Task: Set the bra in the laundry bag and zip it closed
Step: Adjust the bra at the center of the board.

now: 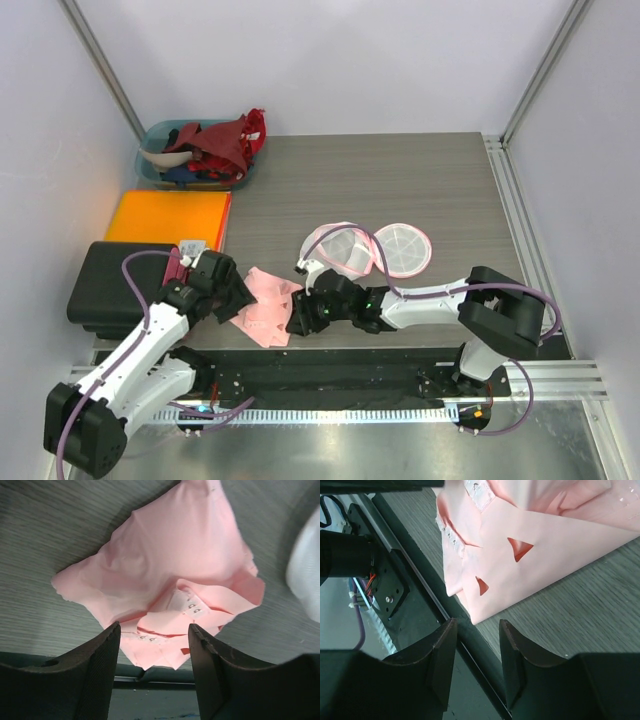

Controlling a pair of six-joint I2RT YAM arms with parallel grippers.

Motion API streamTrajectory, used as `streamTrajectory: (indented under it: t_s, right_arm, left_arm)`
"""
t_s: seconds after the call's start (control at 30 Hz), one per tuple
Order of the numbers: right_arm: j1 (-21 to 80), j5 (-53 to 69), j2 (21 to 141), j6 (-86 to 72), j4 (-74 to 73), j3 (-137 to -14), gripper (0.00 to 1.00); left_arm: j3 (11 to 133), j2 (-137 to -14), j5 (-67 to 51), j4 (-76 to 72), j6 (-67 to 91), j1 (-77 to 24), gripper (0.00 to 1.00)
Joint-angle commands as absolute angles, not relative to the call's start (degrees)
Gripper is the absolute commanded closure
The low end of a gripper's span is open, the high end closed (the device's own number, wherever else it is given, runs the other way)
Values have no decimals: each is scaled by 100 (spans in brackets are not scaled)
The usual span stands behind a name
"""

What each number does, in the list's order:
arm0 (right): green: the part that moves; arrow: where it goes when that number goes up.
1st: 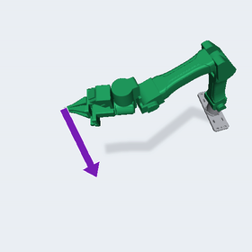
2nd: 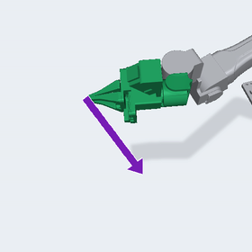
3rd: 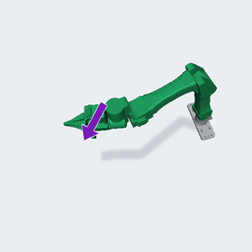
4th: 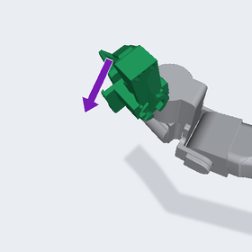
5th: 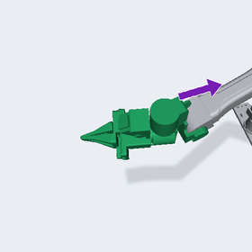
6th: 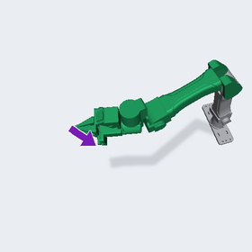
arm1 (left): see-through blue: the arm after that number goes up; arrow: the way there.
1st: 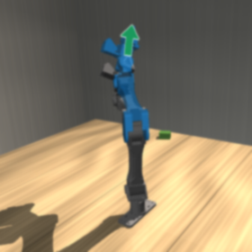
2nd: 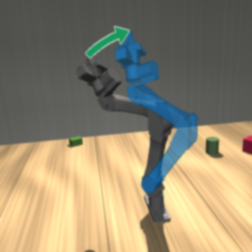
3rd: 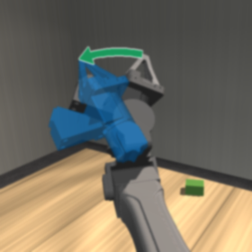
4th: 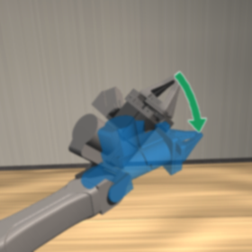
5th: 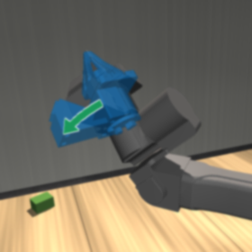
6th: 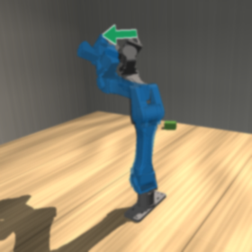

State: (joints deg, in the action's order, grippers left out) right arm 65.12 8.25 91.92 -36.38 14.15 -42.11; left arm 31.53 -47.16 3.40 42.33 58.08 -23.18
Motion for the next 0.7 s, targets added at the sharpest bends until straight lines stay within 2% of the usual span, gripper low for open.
streamTrajectory:
  t_s: [0.0,0.07,0.17,0.33,0.43,0.53,0.67]
  right_arm:
    - [6530,976,9158,-3788,1951,-4070,55]
    - [6530,993,9167,-3814,1968,-4043,55]
    - [6530,1019,9202,-3885,2065,-3956,55]
    - [6530,950,9150,-4130,2206,-3823,53]
    - [6530,862,9079,-4315,2215,-3771,44]
    - [6530,940,9070,-4526,2417,-3683,40]
    - [6530,1028,9088,-4614,2593,-3639,39]
  left_arm:
    - [3112,-4966,290,4166,5827,-2426,43]
    - [3059,-4940,377,4061,5845,-2461,44]
    - [3024,-4922,562,3947,5932,-2461,51]
    - [3023,-5123,615,3692,5854,-2461,53]
    - [3006,-5387,606,3525,5731,-2461,50]
    - [3006,-5633,659,3428,5660,-2461,50]
    - [3067,-5844,1019,3498,5511,-2461,61]
